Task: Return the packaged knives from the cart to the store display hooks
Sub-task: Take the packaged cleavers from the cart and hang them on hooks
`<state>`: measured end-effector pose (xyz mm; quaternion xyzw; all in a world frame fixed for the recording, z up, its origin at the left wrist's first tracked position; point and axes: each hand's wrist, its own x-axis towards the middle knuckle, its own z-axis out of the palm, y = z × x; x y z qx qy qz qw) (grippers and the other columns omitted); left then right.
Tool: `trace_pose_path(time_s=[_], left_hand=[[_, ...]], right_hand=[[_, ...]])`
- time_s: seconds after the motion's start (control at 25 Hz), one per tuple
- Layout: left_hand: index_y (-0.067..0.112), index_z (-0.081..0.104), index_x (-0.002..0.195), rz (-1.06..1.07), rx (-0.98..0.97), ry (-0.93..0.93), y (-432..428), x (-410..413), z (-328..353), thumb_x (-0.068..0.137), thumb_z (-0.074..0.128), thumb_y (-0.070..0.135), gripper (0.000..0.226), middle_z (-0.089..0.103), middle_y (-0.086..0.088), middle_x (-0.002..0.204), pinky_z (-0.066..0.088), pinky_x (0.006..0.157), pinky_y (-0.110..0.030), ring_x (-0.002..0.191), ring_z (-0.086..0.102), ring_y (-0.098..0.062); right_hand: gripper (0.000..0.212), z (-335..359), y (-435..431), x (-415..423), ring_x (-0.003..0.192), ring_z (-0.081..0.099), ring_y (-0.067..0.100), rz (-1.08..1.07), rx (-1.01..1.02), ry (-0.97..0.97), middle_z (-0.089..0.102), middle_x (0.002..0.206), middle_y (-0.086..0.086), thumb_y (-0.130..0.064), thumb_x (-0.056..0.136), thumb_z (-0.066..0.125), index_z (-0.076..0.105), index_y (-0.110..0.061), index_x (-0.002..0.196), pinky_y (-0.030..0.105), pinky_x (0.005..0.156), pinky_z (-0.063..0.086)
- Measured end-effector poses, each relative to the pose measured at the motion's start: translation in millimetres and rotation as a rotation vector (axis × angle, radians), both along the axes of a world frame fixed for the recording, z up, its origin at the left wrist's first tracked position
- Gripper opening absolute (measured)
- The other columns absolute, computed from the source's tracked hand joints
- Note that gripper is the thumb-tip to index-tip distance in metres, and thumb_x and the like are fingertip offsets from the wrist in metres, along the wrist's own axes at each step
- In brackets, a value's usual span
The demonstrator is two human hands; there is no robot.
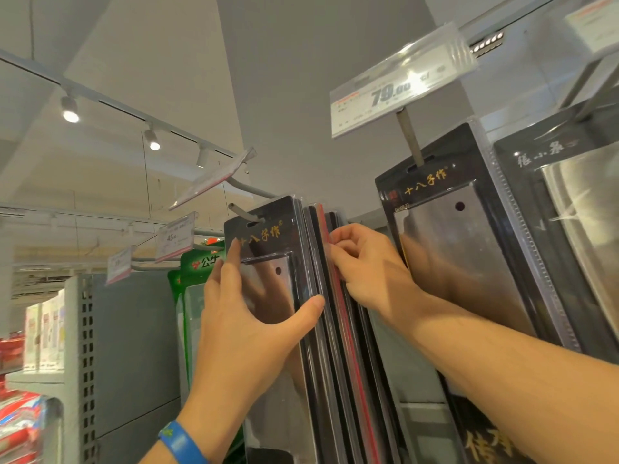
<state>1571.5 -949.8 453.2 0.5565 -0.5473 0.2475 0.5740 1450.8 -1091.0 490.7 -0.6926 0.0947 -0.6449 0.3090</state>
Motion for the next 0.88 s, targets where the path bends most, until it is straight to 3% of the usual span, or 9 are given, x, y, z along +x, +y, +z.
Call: trace_pose_path(time_s=[0.16,0.28,0.4,0.48,0.56,0.64,0.72,0.88], left_hand=[[0.055,0.01,0.147,-0.009,-0.004,0.002,0,-1,-2,0.046,0.07,0.083,0.121,0.035,0.014,0.143,0.047,0.095,-0.033,0.118,0.047,-0.009],[0.053,0.009,0.15,-0.01,-0.001,0.005,1,-2,-4,0.046,0.07,0.083,0.124,0.035,0.014,0.143,0.046,0.095,-0.032,0.119,0.047,-0.008],[0.054,0.009,0.151,-0.007,0.004,0.012,4,-2,-3,0.045,0.07,0.084,0.125,0.033,0.013,0.148,0.045,0.106,-0.045,0.131,0.043,-0.013],[0.054,0.009,0.15,-0.005,0.01,0.01,6,-1,-3,0.044,0.07,0.085,0.126,0.03,0.014,0.151,0.043,0.107,-0.046,0.133,0.042,-0.014],[0.054,0.011,0.15,-0.009,0.019,0.007,8,-1,-3,0.044,0.071,0.085,0.125,0.03,0.014,0.152,0.044,0.107,-0.047,0.135,0.041,-0.015],[0.054,0.014,0.15,-0.009,0.026,0.008,8,-1,-2,0.045,0.072,0.084,0.124,0.031,0.013,0.152,0.045,0.106,-0.049,0.135,0.041,-0.016],[0.054,0.015,0.149,-0.002,0.026,0.012,9,-1,-2,0.044,0.072,0.084,0.124,0.034,0.014,0.15,0.046,0.105,-0.049,0.132,0.045,-0.016],[0.054,0.012,0.15,0.002,0.028,0.02,8,-2,-2,0.044,0.071,0.085,0.126,0.034,0.015,0.149,0.046,0.105,-0.048,0.129,0.047,-0.016]], right_hand=[[0.004,-3,4,-8,0.064,0.066,0.005,0.156,-0.041,-0.008,0.068,0.064,-0.011,-0.022,0.098,0.068,0.065,-0.023,0.096,0.029,0.063,0.056],[0.008,-4,1,-8,0.083,0.072,0.021,0.051,0.007,0.025,0.073,0.085,0.001,-0.031,0.097,0.068,0.067,-0.024,0.096,0.046,0.08,0.061],[0.027,-5,-1,-3,0.083,0.066,0.023,0.099,0.134,-0.052,0.068,0.085,0.003,-0.038,0.105,0.051,0.065,-0.024,0.087,0.046,0.089,0.057],[0.021,-3,-7,-2,0.079,0.059,0.012,-0.022,0.154,-0.093,0.061,0.085,-0.007,-0.036,0.106,0.049,0.059,-0.028,0.09,0.029,0.078,0.053],[0.009,-3,-9,-3,0.077,0.056,0.002,-0.141,0.135,-0.059,0.058,0.089,-0.013,-0.035,0.101,0.061,0.056,-0.028,0.101,0.01,0.06,0.042],[0.023,-3,-12,-3,0.077,0.054,-0.001,-0.149,0.126,-0.036,0.056,0.093,-0.013,-0.032,0.095,0.071,0.054,-0.027,0.109,0.007,0.055,0.041],[0.032,-4,-10,-3,0.08,0.053,-0.001,-0.161,0.129,-0.026,0.053,0.096,-0.014,-0.03,0.092,0.075,0.05,-0.029,0.112,0.012,0.061,0.042],[0.027,-5,-8,-2,0.071,0.055,0.002,-0.079,0.177,-0.014,0.056,0.088,-0.01,-0.027,0.091,0.076,0.055,-0.026,0.108,0.013,0.055,0.039]])
